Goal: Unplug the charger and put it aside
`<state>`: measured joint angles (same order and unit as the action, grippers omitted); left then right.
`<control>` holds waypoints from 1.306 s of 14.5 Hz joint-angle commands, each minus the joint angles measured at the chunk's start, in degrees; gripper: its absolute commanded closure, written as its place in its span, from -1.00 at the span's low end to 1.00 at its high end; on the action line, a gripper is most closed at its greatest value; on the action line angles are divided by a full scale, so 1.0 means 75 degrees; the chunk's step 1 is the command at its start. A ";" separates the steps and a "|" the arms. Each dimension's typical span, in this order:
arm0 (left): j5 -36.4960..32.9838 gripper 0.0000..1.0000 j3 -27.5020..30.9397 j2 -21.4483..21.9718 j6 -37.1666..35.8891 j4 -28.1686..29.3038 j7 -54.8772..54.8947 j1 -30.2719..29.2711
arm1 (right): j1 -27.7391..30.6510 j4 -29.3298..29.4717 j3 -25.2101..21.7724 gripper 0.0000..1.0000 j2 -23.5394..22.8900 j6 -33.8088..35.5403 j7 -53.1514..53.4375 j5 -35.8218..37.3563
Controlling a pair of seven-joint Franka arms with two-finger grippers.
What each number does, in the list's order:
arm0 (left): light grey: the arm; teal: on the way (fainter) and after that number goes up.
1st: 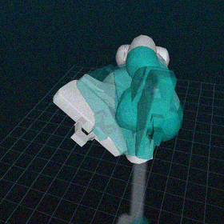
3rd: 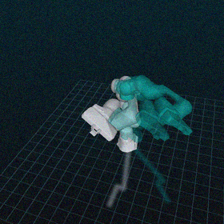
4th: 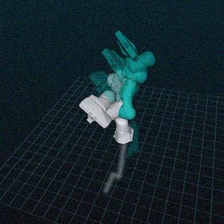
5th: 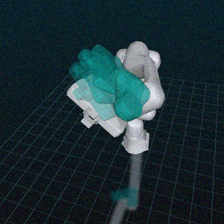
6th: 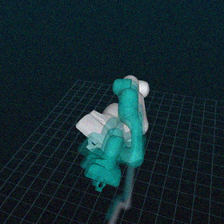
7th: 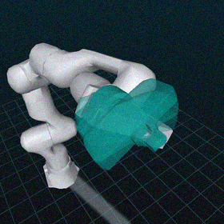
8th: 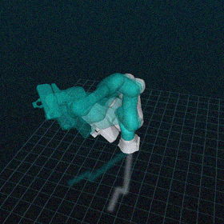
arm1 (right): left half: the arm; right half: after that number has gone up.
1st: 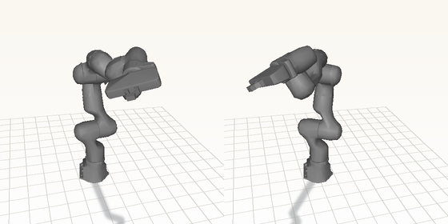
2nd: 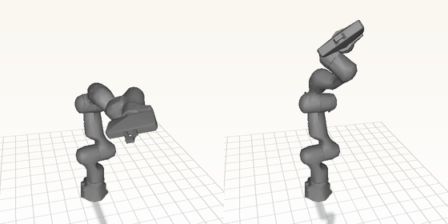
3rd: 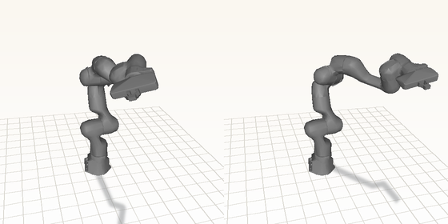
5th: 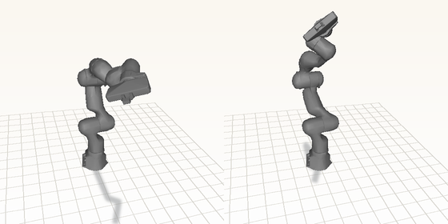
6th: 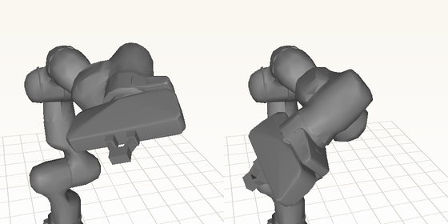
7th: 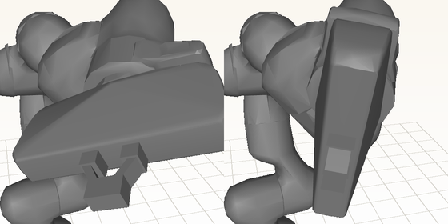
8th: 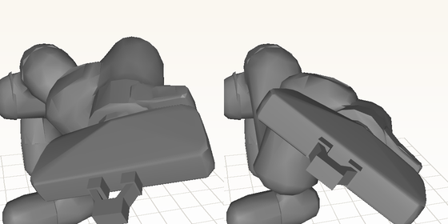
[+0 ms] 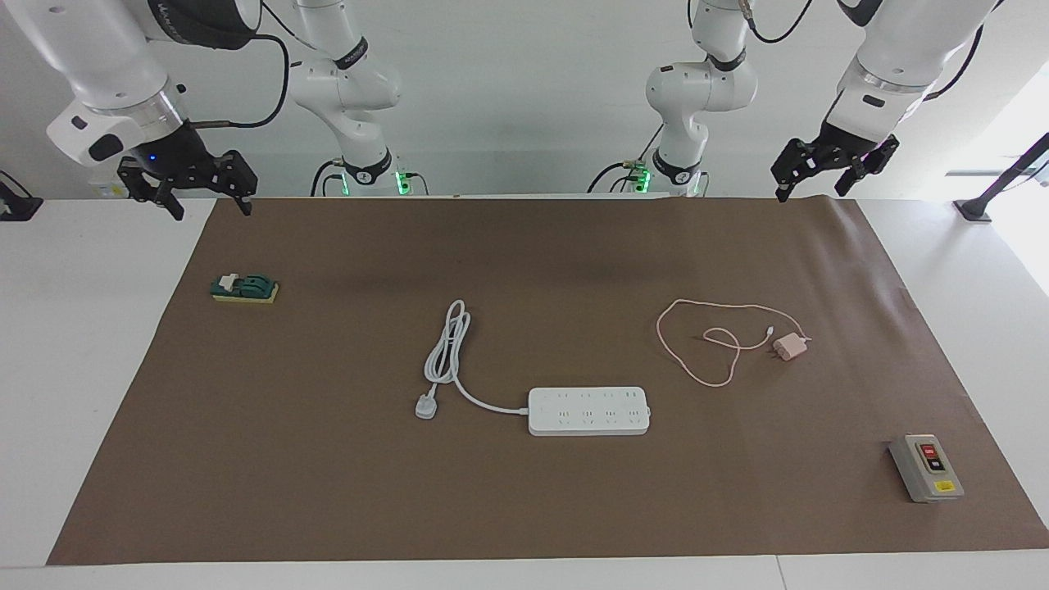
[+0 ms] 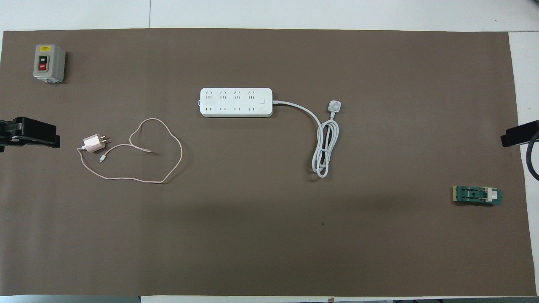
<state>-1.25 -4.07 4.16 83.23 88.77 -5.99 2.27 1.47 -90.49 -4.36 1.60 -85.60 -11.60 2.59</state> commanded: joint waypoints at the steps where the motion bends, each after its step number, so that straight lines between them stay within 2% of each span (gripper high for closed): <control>1: 0.0061 -1.00 0.0133 0.0183 -0.0092 0.0011 0.0410 0.0131 | 0.0133 -0.0181 0.0136 -1.00 0.0173 -0.0106 0.0128 0.0124; 5: 0.0085 -1.00 0.0110 0.0208 -0.0257 0.0012 0.1114 0.0119 | 0.0121 -0.0181 0.0136 -1.00 0.0173 -0.0082 0.0152 0.0124; 19: 0.0284 -1.00 0.0063 0.0149 -0.0210 0.0000 0.0763 0.0096 | 0.0121 -0.0181 0.0124 -1.00 0.0173 -0.0082 0.0140 0.0112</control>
<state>0.24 -4.16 5.00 82.24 88.78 0.35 2.58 1.47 -90.49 -4.36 1.70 -85.60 -11.59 2.59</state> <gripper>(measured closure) 0.000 0.000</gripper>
